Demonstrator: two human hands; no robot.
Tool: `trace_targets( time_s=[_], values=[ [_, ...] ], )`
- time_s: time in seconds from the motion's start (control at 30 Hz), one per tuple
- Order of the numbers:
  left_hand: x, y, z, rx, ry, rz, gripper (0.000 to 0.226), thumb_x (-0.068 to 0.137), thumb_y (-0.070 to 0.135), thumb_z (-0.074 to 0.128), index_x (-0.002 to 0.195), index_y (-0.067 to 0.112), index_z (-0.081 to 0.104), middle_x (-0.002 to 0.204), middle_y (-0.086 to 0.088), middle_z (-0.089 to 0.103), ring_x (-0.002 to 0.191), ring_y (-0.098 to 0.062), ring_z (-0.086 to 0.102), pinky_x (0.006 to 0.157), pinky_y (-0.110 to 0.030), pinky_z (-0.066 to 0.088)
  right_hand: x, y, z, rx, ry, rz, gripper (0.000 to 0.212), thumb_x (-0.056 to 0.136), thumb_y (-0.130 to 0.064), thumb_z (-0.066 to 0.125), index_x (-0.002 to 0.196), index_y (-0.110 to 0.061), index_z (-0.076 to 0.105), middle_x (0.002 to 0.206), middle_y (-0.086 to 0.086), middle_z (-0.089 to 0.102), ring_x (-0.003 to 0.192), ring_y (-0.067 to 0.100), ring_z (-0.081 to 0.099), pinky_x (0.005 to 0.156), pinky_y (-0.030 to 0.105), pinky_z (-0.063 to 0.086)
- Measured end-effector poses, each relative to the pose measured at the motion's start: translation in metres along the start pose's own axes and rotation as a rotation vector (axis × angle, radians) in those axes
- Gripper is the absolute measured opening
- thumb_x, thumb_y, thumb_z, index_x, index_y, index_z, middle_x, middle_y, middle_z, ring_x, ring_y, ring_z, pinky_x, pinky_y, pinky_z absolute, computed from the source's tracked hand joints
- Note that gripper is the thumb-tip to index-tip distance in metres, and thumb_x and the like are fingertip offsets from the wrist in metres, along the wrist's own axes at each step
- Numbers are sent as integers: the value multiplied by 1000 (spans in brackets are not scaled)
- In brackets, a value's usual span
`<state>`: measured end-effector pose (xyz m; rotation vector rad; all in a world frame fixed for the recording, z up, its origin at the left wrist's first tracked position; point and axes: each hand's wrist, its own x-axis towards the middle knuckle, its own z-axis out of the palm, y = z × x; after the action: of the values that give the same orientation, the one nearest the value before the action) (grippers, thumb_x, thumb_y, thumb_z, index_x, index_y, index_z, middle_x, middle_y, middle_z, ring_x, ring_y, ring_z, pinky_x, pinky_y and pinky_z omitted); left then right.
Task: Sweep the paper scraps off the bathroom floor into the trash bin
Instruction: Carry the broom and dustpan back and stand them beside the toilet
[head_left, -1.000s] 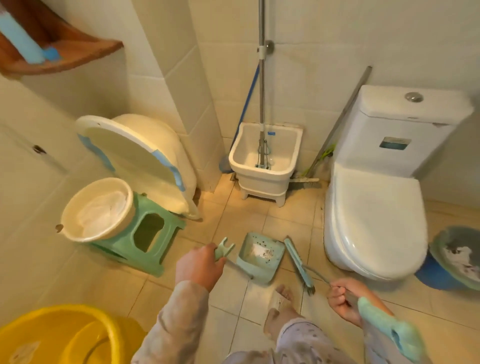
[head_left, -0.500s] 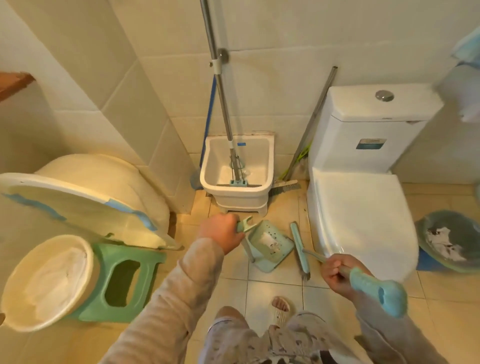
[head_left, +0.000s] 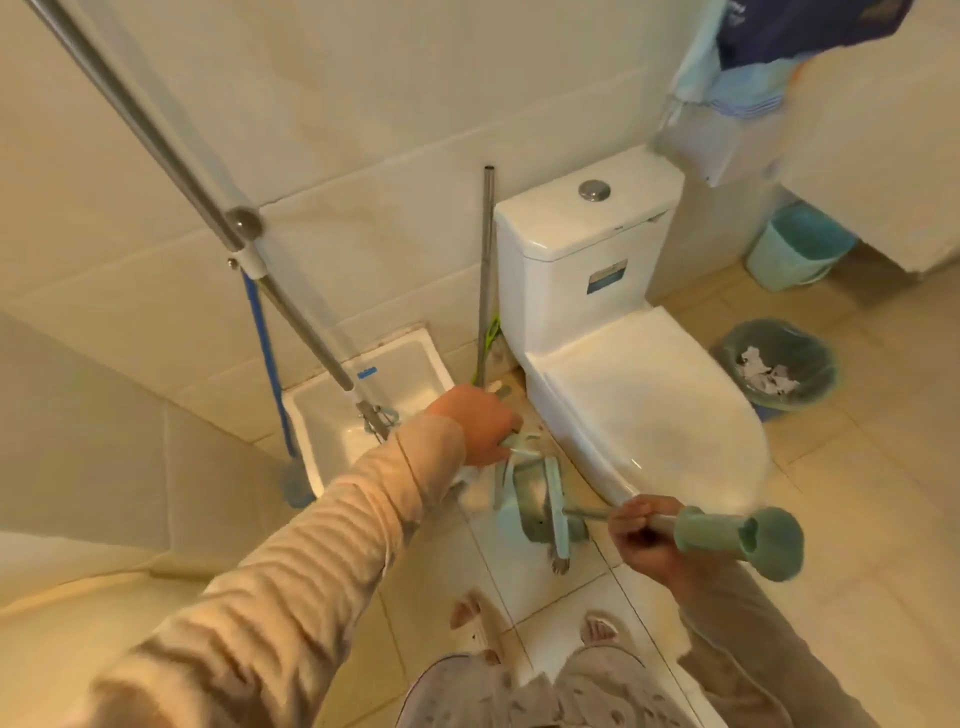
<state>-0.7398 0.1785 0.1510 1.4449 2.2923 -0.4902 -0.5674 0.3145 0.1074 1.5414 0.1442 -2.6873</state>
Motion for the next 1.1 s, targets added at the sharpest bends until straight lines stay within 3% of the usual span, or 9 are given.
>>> trace_targets(
  time_s=[0.13, 0.2, 0.3, 0.43, 0.53, 0.7, 0.9, 1.0, 1.1],
  values=[
    [18, -14, -8, 169, -25, 170, 31, 93, 33, 47, 118, 18, 59, 106, -9, 68, 97, -29, 64, 76, -33, 48, -10, 16, 10, 96, 7, -38, 20, 59, 3, 37, 55, -15, 27, 23, 1, 35, 16, 8, 37, 24, 8, 29],
    [26, -25, -11, 252, -13, 249, 31, 94, 34, 47, 117, 18, 59, 105, -8, 69, 95, -29, 65, 70, -31, 43, -8, 19, 9, 107, 46, -22, 29, 71, 8, 34, 57, -17, 25, 22, 1, 36, 15, 10, 36, 24, 9, 29],
    [38, -42, -19, 321, 17, 301, 32, 94, 36, 48, 121, 19, 56, 108, -7, 68, 97, -29, 65, 75, -32, 47, 4, 22, 8, 152, 43, 3, 38, 95, -3, 28, 60, -18, 27, 25, 1, 37, 17, 9, 38, 25, 10, 33],
    [54, -54, -19, 342, 1, 271, 38, 95, 33, 49, 131, 23, 49, 118, -6, 65, 106, -29, 62, 88, -34, 48, 31, 21, 11, 134, 89, 43, 33, 97, -7, 30, 65, -14, 35, 26, 2, 38, 16, 11, 39, 25, 11, 34],
    [62, -69, -18, 222, -98, 86, 36, 93, 23, 51, 129, 22, 50, 117, -6, 65, 107, -28, 62, 90, -35, 48, 47, 14, 15, 58, 140, 100, 25, 96, -6, 31, 73, -10, 40, 26, 3, 39, 16, 12, 39, 25, 10, 34],
    [70, -77, -13, 221, -361, -71, 36, 89, 38, 55, 118, 17, 60, 112, -4, 67, 104, -24, 63, 85, -30, 46, 56, 5, 30, -215, 165, 194, 43, 96, -4, 26, 55, -11, 37, 24, 4, 39, 15, 13, 40, 29, 6, 36],
    [96, -71, -33, 373, -302, 36, 36, 93, 42, 49, 118, 18, 61, 115, -3, 66, 106, -26, 64, 83, -32, 48, 62, -10, 47, -330, 192, 204, 40, 98, -6, 23, 59, -14, 26, 21, 1, 33, 12, 11, 35, 22, 5, 28],
    [109, -67, -49, 467, -289, 82, 32, 93, 35, 51, 118, 18, 61, 117, -3, 66, 108, -26, 63, 86, -33, 47, 62, -26, 65, -289, 159, 94, 46, 98, -2, 23, 56, -11, 40, 18, 2, 41, 13, 11, 42, 21, 11, 32],
    [117, -69, -66, 526, -247, 93, 30, 92, 33, 54, 117, 18, 62, 118, -2, 66, 111, -26, 62, 88, -33, 47, 59, -38, 83, -89, 126, 23, 78, 97, -12, 31, 22, 3, 47, 17, 6, 41, 12, 13, 42, 21, 8, 31]
  ],
)
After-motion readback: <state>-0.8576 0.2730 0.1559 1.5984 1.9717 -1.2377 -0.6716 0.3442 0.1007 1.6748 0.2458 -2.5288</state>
